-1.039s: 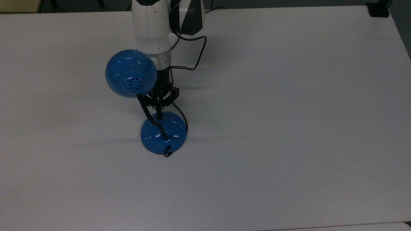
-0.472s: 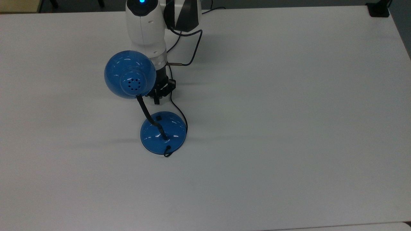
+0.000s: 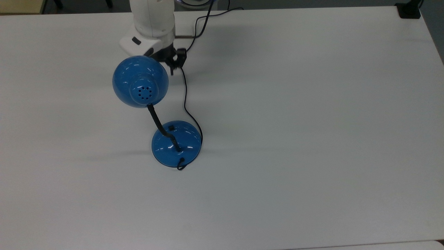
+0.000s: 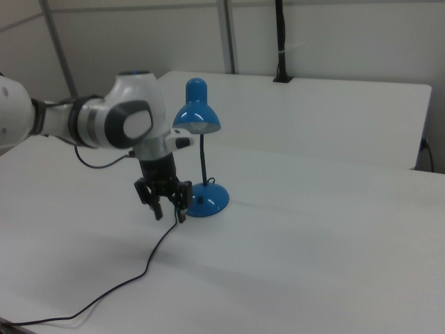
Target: Turn off the lamp
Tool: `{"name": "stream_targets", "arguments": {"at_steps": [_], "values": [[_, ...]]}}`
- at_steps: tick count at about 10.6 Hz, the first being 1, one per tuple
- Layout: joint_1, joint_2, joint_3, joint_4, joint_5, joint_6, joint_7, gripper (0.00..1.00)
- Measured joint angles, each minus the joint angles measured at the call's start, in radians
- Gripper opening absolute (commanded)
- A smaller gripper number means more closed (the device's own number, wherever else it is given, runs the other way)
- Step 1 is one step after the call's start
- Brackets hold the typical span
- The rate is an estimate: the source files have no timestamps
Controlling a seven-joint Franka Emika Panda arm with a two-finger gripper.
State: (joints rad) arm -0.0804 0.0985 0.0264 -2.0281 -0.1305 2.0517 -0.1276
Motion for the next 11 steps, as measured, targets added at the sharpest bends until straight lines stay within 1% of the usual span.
{"name": "stream_targets", "arguments": {"at_steps": [2,4,6,7,9,11], "values": [[0.006,-0.025,0.011,0.086,-0.001,-0.195,-0.012,1.0],[0.007,-0.057,0.025,0.181,0.007,-0.289,-0.008,1.0],[0.006,-0.094,0.026,0.272,0.075,-0.318,0.003,1.0],[0.006,-0.105,0.026,0.307,0.091,-0.319,0.039,1.0],[0.004,-0.105,0.021,0.373,0.099,-0.317,0.089,1.0],[-0.001,-0.101,0.014,0.4,0.13,-0.312,0.096,1.0]]}}
